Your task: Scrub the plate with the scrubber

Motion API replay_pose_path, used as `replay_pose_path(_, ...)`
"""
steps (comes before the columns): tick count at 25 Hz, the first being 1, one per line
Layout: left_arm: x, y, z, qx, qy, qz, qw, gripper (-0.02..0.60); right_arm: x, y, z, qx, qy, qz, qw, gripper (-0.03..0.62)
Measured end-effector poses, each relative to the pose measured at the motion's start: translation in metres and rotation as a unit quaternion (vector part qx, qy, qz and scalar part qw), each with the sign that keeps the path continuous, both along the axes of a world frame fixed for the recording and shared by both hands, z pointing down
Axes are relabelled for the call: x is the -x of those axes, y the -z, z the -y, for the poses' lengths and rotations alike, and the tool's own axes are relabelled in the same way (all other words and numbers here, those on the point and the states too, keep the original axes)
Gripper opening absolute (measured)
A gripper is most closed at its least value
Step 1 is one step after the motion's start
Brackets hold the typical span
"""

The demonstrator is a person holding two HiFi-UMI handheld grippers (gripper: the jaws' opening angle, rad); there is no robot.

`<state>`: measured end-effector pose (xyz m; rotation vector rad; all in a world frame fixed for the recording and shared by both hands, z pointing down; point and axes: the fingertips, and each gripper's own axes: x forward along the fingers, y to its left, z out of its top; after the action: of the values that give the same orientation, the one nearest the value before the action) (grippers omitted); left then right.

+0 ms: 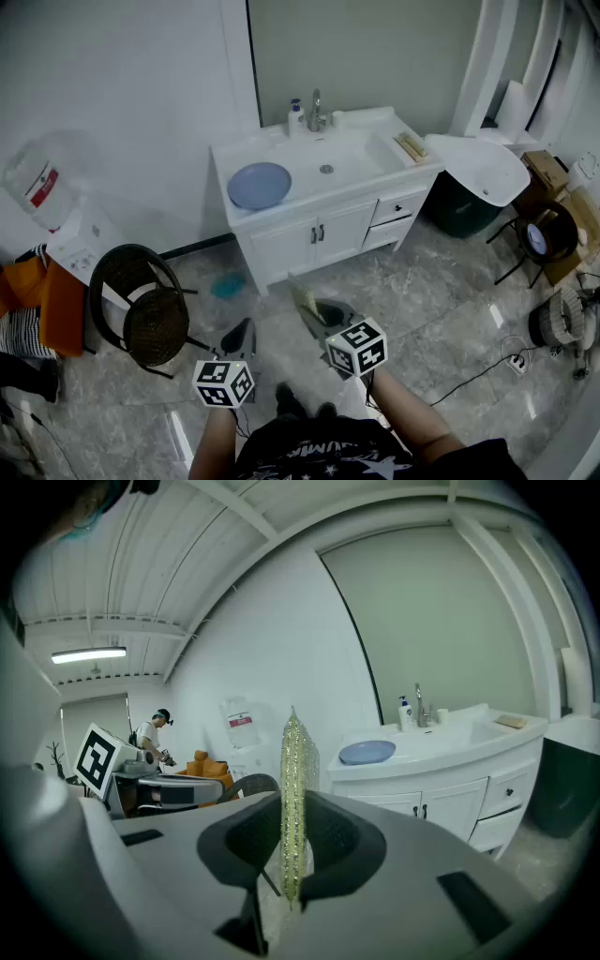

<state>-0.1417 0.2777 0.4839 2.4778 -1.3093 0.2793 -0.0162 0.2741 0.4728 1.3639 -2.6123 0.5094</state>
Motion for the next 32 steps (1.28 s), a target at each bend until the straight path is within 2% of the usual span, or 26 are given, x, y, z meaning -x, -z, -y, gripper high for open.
replay_pose_path(21, -0.004, -0.006, -0.051, 0.017, 0.033, -0.021, 0.9991, 0.017, -0.017, -0.013, -0.049, 0.008, -0.006, 0.010, 1.000, 0.071)
replay_pose_path(32, -0.005, -0.018, -0.047, 0.031, 0.036, -0.035, 0.9983, 0.017, -0.025, -0.021, -0.046, 0.014, -0.009, 0.011, 1.000, 0.072)
